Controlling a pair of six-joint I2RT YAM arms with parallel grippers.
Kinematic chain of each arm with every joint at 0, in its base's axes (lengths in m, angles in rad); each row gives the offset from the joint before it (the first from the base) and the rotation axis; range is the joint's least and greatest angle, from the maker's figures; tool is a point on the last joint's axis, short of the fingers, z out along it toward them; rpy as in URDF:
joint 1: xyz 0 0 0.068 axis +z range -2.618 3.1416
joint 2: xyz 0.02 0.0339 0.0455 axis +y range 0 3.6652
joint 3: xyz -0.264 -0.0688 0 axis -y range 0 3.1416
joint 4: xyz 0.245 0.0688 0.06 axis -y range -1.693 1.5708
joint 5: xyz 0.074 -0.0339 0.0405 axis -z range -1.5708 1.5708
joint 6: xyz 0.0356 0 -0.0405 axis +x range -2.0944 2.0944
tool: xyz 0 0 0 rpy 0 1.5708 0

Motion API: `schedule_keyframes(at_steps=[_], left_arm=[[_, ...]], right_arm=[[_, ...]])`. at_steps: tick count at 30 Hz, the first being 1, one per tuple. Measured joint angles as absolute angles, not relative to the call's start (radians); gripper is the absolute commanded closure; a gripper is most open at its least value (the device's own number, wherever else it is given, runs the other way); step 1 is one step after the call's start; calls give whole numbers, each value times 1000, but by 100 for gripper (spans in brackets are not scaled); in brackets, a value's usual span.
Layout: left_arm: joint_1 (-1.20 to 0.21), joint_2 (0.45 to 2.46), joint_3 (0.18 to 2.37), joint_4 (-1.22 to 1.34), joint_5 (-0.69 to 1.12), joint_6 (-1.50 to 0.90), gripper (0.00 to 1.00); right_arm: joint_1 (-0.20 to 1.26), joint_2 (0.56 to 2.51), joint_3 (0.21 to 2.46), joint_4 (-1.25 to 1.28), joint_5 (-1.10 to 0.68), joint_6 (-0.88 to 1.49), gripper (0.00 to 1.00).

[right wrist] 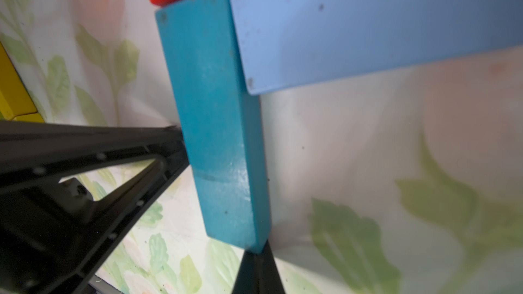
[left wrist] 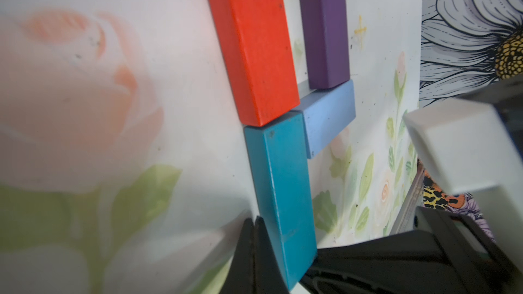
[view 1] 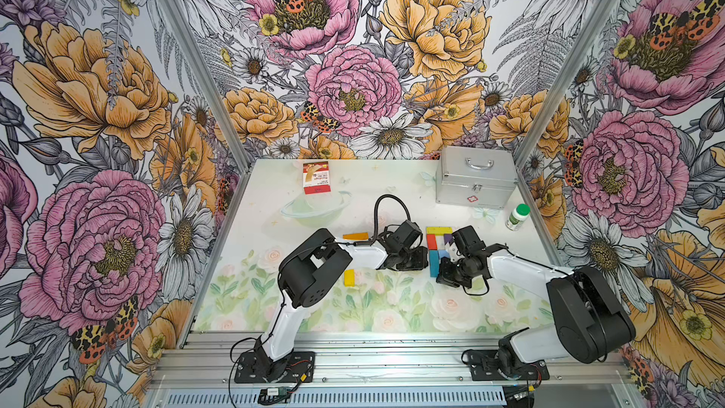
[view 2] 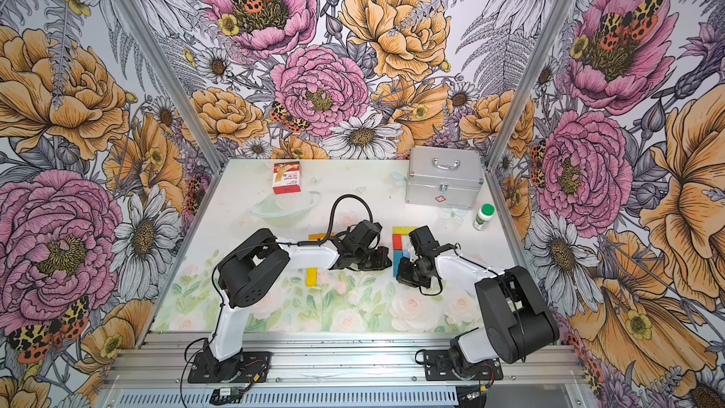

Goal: Assemble the letter p with building blocks
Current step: Assemble the building block at the center of the board.

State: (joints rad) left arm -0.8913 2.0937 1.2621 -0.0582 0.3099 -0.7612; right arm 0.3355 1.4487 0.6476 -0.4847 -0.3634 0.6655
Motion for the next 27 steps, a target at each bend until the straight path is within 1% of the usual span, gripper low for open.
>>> schedule_keyframes(at_steps=[27], left_arm=[[-889,2089,1250,-47,316,-761,100]], right_arm=[[334,1454,652,-484,-360,665,100]])
